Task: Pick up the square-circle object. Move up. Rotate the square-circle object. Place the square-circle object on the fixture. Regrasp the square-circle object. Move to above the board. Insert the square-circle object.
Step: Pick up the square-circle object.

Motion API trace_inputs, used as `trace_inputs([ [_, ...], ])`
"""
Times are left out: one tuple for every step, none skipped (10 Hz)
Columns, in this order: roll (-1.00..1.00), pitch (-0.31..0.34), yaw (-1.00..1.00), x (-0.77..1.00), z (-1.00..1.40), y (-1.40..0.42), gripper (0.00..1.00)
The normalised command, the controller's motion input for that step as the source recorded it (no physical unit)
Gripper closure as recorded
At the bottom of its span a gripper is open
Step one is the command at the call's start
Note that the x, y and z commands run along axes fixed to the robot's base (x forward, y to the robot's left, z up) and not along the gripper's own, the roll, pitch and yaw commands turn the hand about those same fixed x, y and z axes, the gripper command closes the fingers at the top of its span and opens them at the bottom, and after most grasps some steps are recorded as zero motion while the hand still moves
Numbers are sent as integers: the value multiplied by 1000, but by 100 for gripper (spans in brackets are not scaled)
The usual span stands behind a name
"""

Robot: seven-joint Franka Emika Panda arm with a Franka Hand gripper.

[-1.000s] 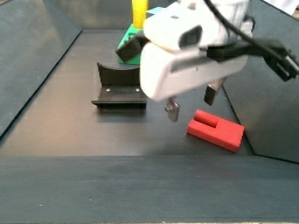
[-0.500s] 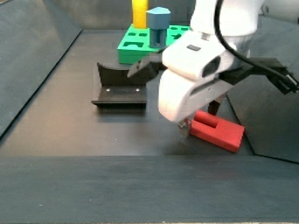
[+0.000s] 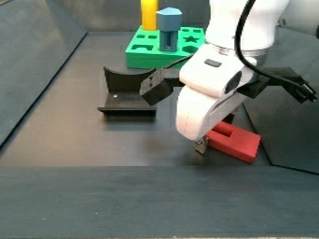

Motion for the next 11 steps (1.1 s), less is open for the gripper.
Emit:
trace_inputs([
  [13, 0, 54, 0, 0, 46, 0],
  [0, 0, 0, 0, 0, 0, 100],
  [0, 0, 0, 0, 0, 0, 100],
  [0, 0, 0, 0, 0, 0, 100],
  [0, 0, 0, 0, 0, 0, 100],
  [0, 0, 0, 0, 0, 0, 100],
  [0, 0, 0, 0, 0, 0, 100],
  [0, 0, 0, 0, 0, 0, 100],
  [0, 0, 0, 0, 0, 0, 100],
  [0, 0, 0, 0, 0, 0, 100],
  [0, 0, 0, 0, 0, 0, 100],
])
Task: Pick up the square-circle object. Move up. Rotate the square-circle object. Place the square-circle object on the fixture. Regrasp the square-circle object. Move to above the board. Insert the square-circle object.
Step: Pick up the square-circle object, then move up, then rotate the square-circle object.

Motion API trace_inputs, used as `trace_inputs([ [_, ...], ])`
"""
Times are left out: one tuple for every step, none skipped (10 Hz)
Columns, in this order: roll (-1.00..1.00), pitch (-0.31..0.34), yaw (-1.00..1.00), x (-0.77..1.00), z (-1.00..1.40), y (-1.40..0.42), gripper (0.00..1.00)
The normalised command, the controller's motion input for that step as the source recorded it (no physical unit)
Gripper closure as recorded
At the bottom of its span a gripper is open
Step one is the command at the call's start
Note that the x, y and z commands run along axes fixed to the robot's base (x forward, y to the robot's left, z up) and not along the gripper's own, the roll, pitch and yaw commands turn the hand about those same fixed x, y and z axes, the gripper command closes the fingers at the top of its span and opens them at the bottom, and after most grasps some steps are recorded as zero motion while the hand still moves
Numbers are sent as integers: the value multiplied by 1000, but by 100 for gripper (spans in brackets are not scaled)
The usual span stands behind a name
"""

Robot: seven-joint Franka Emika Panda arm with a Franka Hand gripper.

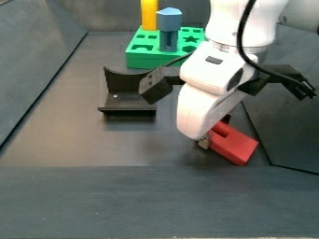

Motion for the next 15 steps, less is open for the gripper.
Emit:
trace_inputs([
  [0, 0, 0, 0, 0, 0, 100],
  [0, 0, 0, 0, 833, 0, 100],
  [5, -14, -30, 10, 865, 31, 100],
  [21, 28, -48, -32, 735, 22, 100],
  [33, 43, -48, -28, 658, 12, 100],
  [48, 83, -41, -19, 504, 5, 100],
  [67, 114, -32, -11, 360, 7, 100],
  [81, 128, -19, -14, 258, 1, 100],
  [0, 0, 0, 294, 800, -1000, 100],
  [23, 5, 18, 287, 738, -1000, 100],
  [58, 52, 28, 182, 620, -831, 100],
  [108, 84, 32, 67, 483, -563, 100],
  [140, 91, 37, 15, 392, -372, 100],
  [154, 90, 39, -6, 308, -193, 100],
  [142, 99, 35, -12, 184, -51, 100],
])
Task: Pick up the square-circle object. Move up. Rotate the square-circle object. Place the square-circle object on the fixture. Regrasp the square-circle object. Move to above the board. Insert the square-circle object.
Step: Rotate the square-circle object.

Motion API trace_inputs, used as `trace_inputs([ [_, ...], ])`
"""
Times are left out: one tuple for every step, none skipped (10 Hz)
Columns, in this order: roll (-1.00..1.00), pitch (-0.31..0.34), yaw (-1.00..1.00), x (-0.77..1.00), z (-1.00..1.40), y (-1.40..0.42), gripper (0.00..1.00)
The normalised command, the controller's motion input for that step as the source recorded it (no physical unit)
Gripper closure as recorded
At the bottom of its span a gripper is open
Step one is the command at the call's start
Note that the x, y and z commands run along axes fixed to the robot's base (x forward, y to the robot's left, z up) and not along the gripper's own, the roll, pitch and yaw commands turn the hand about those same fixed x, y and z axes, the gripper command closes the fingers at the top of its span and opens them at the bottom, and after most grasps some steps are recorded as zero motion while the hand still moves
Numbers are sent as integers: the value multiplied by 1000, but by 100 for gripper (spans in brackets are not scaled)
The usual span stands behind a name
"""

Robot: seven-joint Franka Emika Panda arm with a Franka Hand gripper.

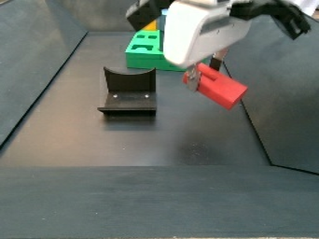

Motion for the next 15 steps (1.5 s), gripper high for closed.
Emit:
trace_inputs([
  [0, 0, -1000, 0, 0, 0, 100],
  [0, -1, -1000, 8, -42, 11, 100],
  [-3, -2, -1000, 13, -43, 22, 100],
  [-3, -2, -1000, 17, -35, 22, 100],
  [-3, -2, -1000, 18, -33, 21, 100],
  [-3, -2, -1000, 19, -31, 20, 100],
  [-3, -3, -1000, 20, -29, 20, 100],
  [-3, -3, -1000, 20, -28, 20, 100],
  [-3, -3, -1000, 20, -27, 20, 100],
  [-3, -3, -1000, 20, -27, 20, 100],
  [-3, -3, -1000, 21, -27, 20, 100],
  [-3, -3, -1000, 21, -27, 20, 100],
  [-3, -3, -1000, 21, -26, 20, 100],
  [-3, -3, -1000, 21, -26, 20, 100],
  [-4, -3, -1000, 21, -26, 20, 100],
])
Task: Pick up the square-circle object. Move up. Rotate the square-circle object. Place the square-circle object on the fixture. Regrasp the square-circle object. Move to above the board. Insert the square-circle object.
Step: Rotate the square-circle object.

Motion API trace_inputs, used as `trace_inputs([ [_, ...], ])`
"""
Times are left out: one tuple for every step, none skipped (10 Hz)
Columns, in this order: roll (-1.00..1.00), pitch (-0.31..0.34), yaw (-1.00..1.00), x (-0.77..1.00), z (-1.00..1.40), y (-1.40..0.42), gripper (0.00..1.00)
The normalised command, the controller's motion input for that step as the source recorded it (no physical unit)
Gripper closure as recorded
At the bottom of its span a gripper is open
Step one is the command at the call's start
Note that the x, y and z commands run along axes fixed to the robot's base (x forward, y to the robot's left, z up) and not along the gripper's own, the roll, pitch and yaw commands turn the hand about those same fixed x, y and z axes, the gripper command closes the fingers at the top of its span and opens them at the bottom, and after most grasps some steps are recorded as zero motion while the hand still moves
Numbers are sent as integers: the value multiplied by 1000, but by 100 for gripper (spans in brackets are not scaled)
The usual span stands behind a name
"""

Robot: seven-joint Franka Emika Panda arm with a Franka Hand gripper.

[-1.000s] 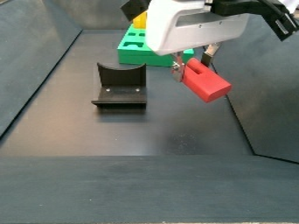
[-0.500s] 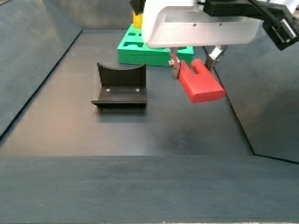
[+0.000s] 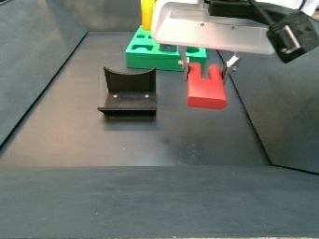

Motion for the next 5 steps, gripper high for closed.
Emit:
trace_inputs([
  [-4, -3, -1000, 21, -26, 20, 100],
  [-4, -3, -1000, 21, -26, 20, 100],
  [-4, -3, -1000, 21, -26, 20, 100],
  [-4, -3, -1000, 21, -26, 20, 100],
  [-4, -4, -1000, 21, -26, 20, 100],
])
